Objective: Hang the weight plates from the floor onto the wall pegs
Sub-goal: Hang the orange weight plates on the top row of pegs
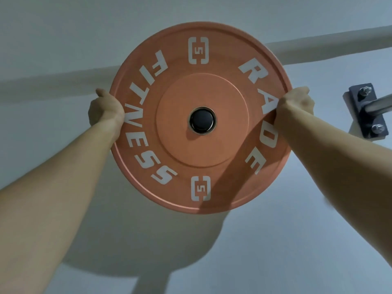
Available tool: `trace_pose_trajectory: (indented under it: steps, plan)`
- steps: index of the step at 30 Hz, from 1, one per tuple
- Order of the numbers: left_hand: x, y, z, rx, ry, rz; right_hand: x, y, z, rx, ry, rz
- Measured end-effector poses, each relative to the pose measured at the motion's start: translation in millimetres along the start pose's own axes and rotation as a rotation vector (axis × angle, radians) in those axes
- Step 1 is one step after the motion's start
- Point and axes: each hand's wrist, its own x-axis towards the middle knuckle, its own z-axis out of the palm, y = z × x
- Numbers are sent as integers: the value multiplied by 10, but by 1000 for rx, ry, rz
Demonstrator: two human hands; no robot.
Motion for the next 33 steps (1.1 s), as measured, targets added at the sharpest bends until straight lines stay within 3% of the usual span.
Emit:
trace_pose_trajectory:
  steps: [3,7,9,11,13,19,33]
  plan:
    - [23,-95,43,143,-24,74,-21,104,58,-39,-101,-83]
    - [59,-350,175,299,86,269,-10,401,197,-397,-42,-550]
    - [-17,-434,228,370,177,517,-23,495,240,-616,-50,-839]
    - [-46,-480,269,449,181,818,-59,501,279,-788,-84,-1005]
    - [9,-504,291,479,111,930,-69,492,337,-865,-106,-1027]
    - [70,-588,354,540,-77,778,-52,438,471,-950,-188,-1014]
    - [231,-927,797,559,-26,763,335,768,878,-933,-205,-1044]
